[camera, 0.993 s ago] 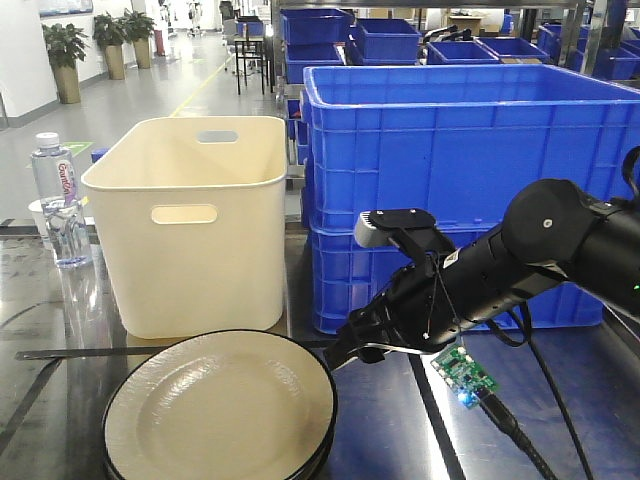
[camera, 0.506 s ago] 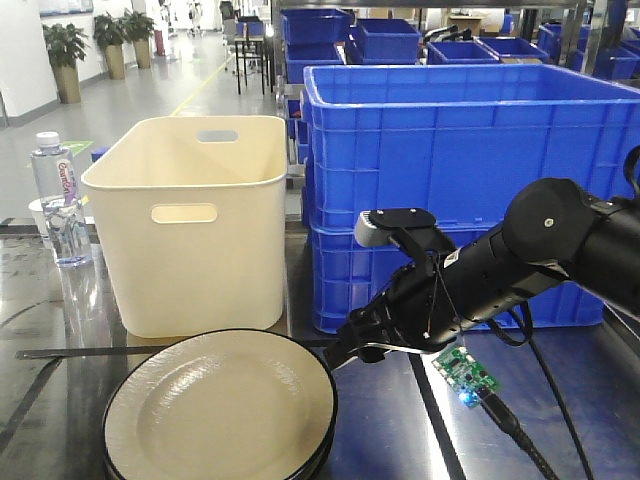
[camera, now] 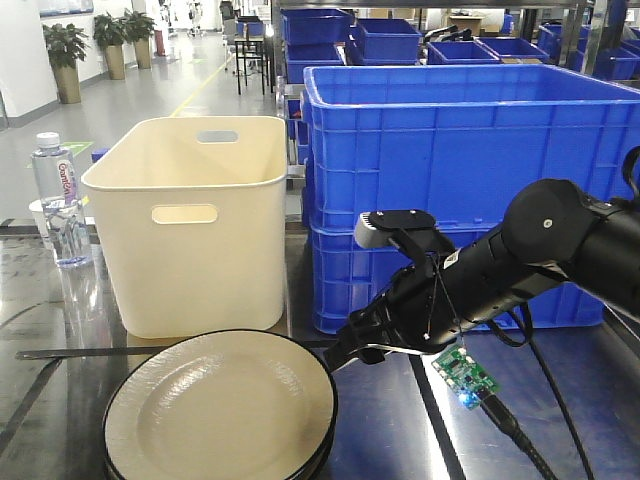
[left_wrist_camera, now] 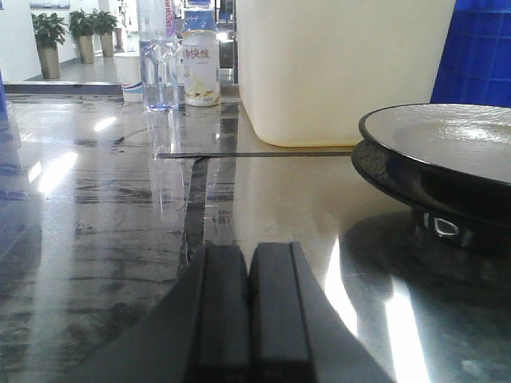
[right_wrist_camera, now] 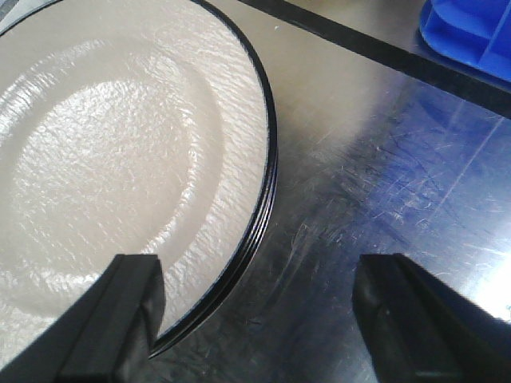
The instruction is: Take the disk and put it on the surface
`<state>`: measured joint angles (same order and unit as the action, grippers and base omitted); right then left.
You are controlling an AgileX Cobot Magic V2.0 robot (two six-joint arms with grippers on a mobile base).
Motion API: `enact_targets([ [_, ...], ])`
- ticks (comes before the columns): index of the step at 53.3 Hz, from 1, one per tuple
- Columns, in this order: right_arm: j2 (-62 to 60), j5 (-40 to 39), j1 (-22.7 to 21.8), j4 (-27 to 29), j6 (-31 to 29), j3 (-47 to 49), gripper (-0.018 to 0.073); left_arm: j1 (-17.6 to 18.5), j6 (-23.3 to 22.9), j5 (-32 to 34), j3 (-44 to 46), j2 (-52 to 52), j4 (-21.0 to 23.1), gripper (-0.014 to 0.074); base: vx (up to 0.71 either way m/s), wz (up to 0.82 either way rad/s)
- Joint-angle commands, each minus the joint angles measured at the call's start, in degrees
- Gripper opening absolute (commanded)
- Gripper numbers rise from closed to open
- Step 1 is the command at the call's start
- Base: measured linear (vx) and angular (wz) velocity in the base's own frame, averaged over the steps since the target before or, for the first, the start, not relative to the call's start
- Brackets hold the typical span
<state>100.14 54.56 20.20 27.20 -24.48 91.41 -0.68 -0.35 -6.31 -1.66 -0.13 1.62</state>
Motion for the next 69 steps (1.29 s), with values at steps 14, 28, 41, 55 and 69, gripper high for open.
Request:
enact_targets([
  [14,-3.17,-2.66,-0.28,0.31,-0.19,1.91,0.0551,0.26,-0.52,4.68,1.46,1.13,-0.32,-0.0008,0.00,0.00],
  [28,-12.18,-5.69,-0.11,-6.29,-0.19,-9.59,0.0538,0.26,-0.52,4.73,1.46,1.13,-0.32,-0.0008,0.00,0.00],
  [41,-30.66,-8.94,-0.33,-19.73,4.23,-27.86,0.0392,0.26,-0.52,4.73,1.46,1.13,-0.32,-0.0008,0.00,0.00],
  [55,-53.35,-20.92,-2.10,-28.09,16.87,-49.95,0.0023,0.26,-0.52,4.73,1.46,1.13,-0.32,-0.0008,0.00,0.00],
  [69,-80.50,-44.57,-15.56,-31.64,19.73,-73.11,-0.0012,0.26,-0.52,4.72,1.46,1.13,-0.32,-0.0007,0.00,0.00],
])
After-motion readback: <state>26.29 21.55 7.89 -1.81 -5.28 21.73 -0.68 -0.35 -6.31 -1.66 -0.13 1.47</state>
